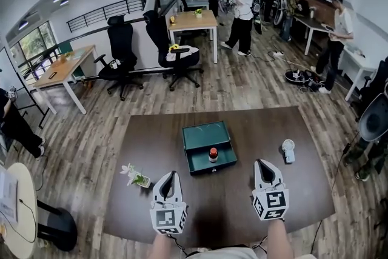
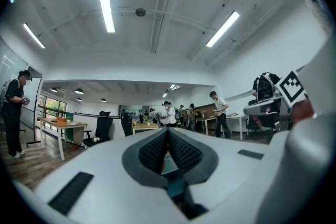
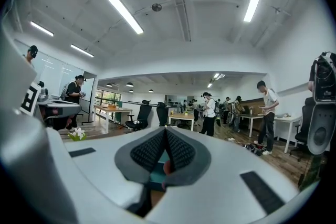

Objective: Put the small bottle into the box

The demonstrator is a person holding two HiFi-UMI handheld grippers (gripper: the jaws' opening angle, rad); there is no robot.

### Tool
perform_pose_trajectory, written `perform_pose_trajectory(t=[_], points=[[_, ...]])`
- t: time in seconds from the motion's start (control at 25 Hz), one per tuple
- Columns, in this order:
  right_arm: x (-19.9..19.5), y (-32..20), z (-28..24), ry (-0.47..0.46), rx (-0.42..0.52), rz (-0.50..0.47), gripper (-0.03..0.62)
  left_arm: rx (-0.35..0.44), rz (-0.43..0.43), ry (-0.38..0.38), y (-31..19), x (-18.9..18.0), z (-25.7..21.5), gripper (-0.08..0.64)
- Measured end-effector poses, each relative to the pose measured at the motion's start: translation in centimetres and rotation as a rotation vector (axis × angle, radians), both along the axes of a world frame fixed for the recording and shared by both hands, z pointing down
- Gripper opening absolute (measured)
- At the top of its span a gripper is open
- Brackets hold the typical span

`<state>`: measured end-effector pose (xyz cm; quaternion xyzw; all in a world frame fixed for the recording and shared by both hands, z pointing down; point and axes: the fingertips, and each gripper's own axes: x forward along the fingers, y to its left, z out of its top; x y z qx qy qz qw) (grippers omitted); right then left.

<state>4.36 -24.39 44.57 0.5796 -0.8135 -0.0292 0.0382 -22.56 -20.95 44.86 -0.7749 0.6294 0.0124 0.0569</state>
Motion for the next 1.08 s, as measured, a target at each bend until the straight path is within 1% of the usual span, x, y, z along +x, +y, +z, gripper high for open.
perform_pose_trajectory(t=[0.64, 1.08], points=[[0.6, 0.2, -0.2, 0.009, 0.005, 0.008, 0.002, 0.003, 0.013, -0.004, -0.1, 0.7, -0.3, 0.002], [1.0, 0.3, -0.4, 0.015, 0.007, 0.009, 0.001, 0.006, 0.006, -0.006, -0.1, 0.7, -0.5, 0.002]])
